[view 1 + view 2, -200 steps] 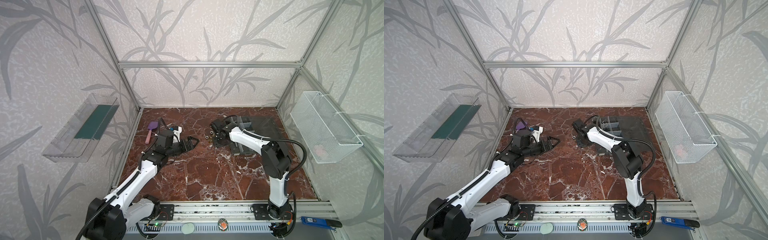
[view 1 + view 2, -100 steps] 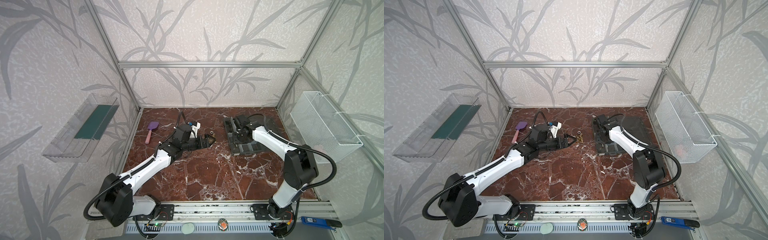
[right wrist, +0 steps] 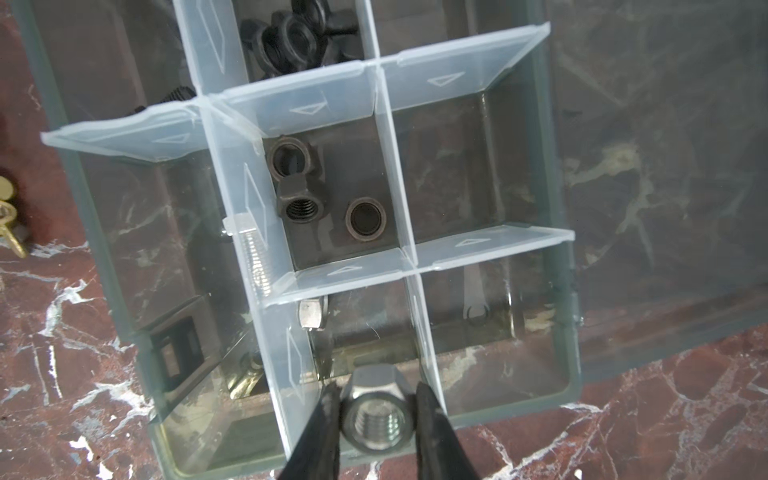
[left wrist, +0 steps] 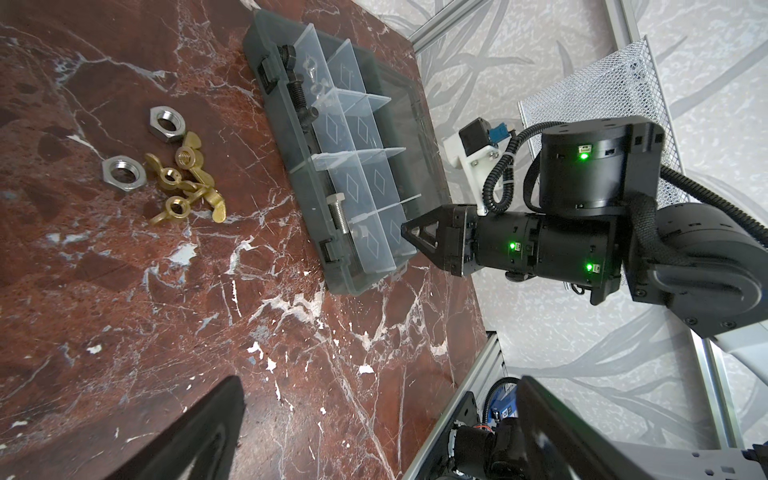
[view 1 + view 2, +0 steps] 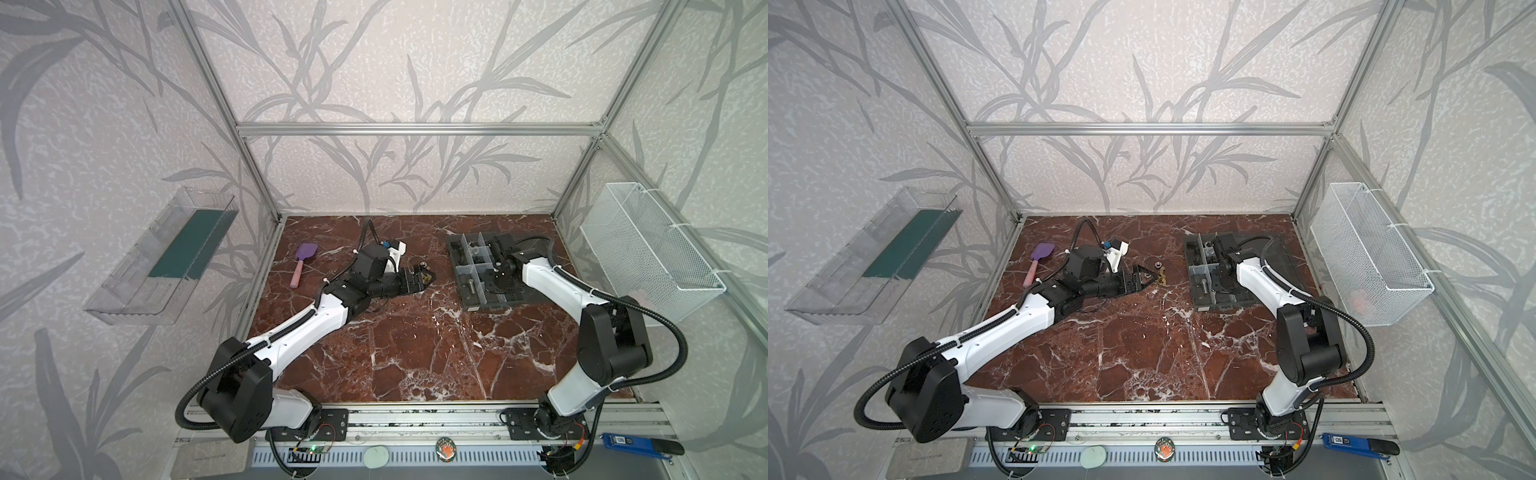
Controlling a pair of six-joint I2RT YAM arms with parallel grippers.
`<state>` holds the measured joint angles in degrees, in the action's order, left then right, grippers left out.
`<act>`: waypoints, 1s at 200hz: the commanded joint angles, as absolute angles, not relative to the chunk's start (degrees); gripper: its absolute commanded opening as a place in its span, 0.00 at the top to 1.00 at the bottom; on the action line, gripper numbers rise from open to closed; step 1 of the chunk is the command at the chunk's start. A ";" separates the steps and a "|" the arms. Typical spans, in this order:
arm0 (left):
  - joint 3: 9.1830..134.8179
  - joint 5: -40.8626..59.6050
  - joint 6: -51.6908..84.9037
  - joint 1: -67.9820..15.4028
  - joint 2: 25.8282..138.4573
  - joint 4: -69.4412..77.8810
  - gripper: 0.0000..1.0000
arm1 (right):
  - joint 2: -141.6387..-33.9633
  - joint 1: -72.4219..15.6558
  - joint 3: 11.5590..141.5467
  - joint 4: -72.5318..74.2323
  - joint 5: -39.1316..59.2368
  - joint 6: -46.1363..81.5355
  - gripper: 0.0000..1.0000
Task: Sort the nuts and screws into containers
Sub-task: 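Carry the silver hex nut over the organizer compartment with the right gripper, then open the right gripper to drop the silver hex nut into the compartment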
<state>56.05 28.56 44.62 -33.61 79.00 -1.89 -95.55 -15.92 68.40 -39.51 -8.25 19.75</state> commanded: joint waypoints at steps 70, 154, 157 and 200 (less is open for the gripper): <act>58.25 26.90 43.95 -33.88 79.73 -3.13 0.01 | -100.23 -15.78 66.65 -36.19 -5.82 19.16 0.71; 62.14 25.86 41.78 -33.69 81.35 -6.76 0.01 | -95.69 -15.78 71.65 -39.86 -5.65 18.02 0.57; 62.34 25.78 41.69 -33.72 81.30 -6.92 0.01 | -95.30 -15.81 71.82 -39.90 -5.52 17.96 0.57; 64.88 24.68 41.00 -32.36 81.91 -9.45 0.01 | -93.02 -15.93 75.48 -38.35 -1.05 17.48 0.54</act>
